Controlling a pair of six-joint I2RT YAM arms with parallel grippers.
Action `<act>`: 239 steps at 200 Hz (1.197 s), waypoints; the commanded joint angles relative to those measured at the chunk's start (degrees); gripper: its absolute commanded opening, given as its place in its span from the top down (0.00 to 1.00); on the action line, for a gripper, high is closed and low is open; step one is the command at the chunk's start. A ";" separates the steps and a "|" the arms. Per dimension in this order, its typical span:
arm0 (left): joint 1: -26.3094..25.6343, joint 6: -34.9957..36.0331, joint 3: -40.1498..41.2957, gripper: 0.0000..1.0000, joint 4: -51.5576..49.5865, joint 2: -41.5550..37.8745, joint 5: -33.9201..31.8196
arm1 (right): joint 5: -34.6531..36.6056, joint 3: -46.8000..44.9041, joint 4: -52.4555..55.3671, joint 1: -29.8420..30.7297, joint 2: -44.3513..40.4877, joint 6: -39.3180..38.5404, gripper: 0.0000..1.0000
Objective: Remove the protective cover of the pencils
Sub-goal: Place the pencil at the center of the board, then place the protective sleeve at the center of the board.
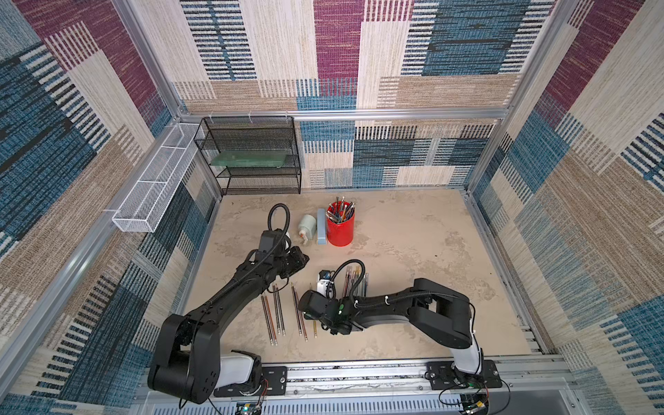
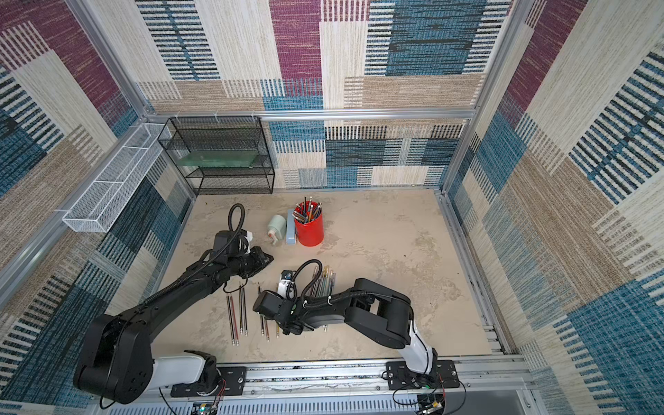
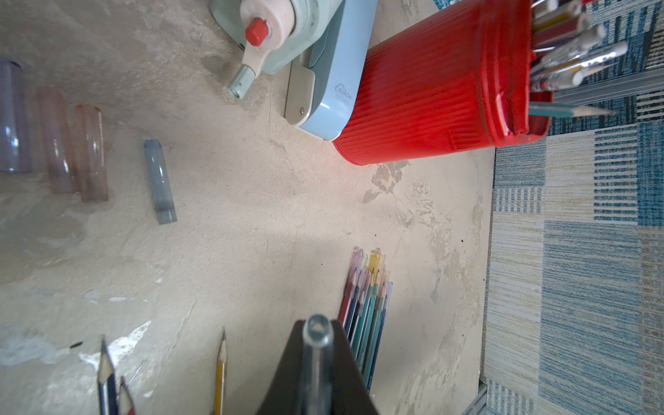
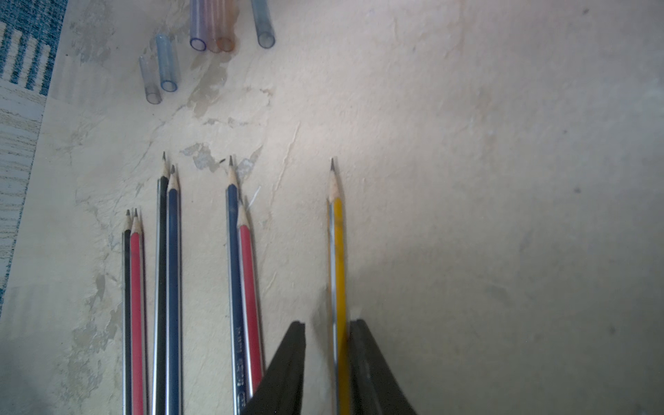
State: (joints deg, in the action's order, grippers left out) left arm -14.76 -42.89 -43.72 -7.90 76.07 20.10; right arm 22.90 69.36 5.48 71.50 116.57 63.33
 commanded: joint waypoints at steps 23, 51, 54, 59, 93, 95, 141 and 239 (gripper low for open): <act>0.09 2.11 -0.59 1.00 -2.21 0.28 -3.65 | -1.89 -0.53 3.65 0.03 0.42 -0.68 0.72; -0.07 4.06 -1.72 1.00 -4.53 2.56 -5.42 | -1.74 -0.54 2.61 -0.23 -0.67 -2.87 0.70; -0.09 4.27 -1.84 1.00 -4.57 2.89 -5.42 | -1.64 -0.54 2.61 -0.25 -0.84 -3.13 0.70; -0.15 4.58 -2.09 1.00 -4.73 3.60 -5.34 | -1.39 -0.42 2.62 -0.26 -1.18 -3.48 0.69; -0.78 6.20 -4.85 1.00 -5.45 9.78 -4.95 | 0.01 0.76 3.86 -0.16 -3.90 -5.82 0.63; -0.79 6.23 -4.98 1.00 -5.46 10.17 -4.91 | 0.15 0.84 4.09 -0.16 -4.12 -5.91 0.63; -1.93 7.72 -9.88 1.00 -7.04 18.40 -6.81 | 4.86 -1.62 6.67 -0.29 -9.68 -5.56 0.61; -2.59 8.75 -16.04 1.00 -11.59 27.54 -11.52 | 7.51 -12.71 7.09 -5.41 -17.38 -2.07 0.61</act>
State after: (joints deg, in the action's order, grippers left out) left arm -17.30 -35.77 -58.92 -16.43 102.67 11.33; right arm 28.16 57.45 12.32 66.50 100.47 60.01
